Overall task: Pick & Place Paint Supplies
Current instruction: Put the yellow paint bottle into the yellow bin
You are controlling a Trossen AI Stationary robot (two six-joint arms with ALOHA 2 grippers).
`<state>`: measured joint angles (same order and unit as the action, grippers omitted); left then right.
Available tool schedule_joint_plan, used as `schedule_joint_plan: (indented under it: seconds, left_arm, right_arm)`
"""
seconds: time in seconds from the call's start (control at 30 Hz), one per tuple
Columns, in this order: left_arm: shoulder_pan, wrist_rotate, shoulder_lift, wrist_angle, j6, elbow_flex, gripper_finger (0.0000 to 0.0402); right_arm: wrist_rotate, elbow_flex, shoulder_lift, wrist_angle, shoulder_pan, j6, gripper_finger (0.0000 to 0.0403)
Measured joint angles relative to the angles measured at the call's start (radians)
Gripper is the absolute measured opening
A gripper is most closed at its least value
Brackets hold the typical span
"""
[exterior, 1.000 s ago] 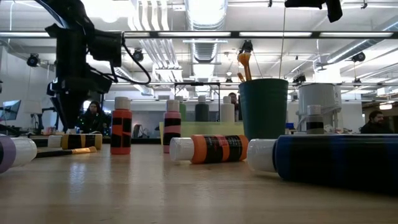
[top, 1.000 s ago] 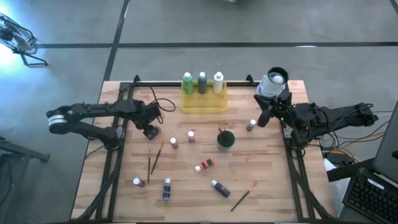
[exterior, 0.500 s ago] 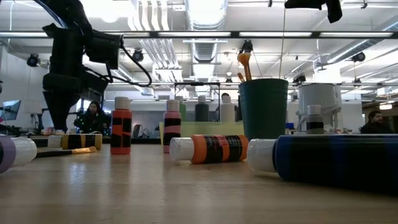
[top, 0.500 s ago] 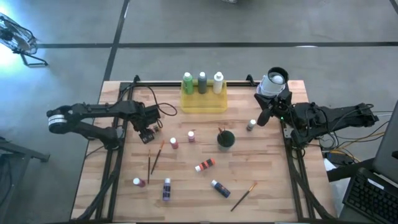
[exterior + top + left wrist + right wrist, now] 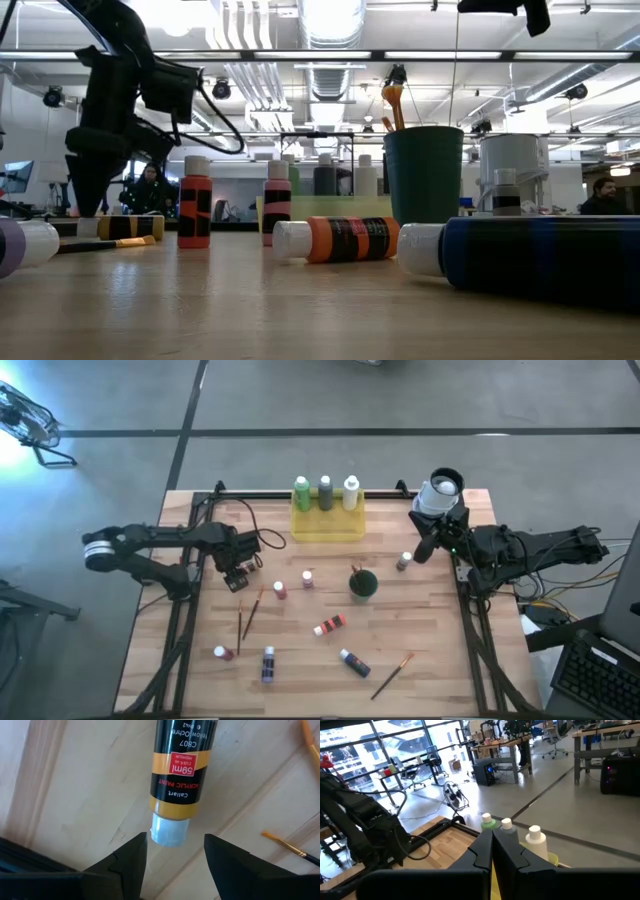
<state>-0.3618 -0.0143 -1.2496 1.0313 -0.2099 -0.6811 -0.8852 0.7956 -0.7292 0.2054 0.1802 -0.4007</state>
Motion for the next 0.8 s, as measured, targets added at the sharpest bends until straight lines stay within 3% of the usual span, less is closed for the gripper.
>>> schedule_joint_plan:
  seconds: [0.53, 0.8]
  left_arm:
    - [0.004, 0.02, -0.009, -0.018, 0.03, -0.002, 0.0202]
    - [0.004, 0.006, -0.102, -0.02, 0.021, -0.001, 0.0202]
  right_arm:
    - [0.003, 0.0, 0.0, 0.0, 0.0, 0.0, 0.0008]
    - [0.009, 0.0, 0.0, 0.0, 0.0, 0.0, 0.0009]
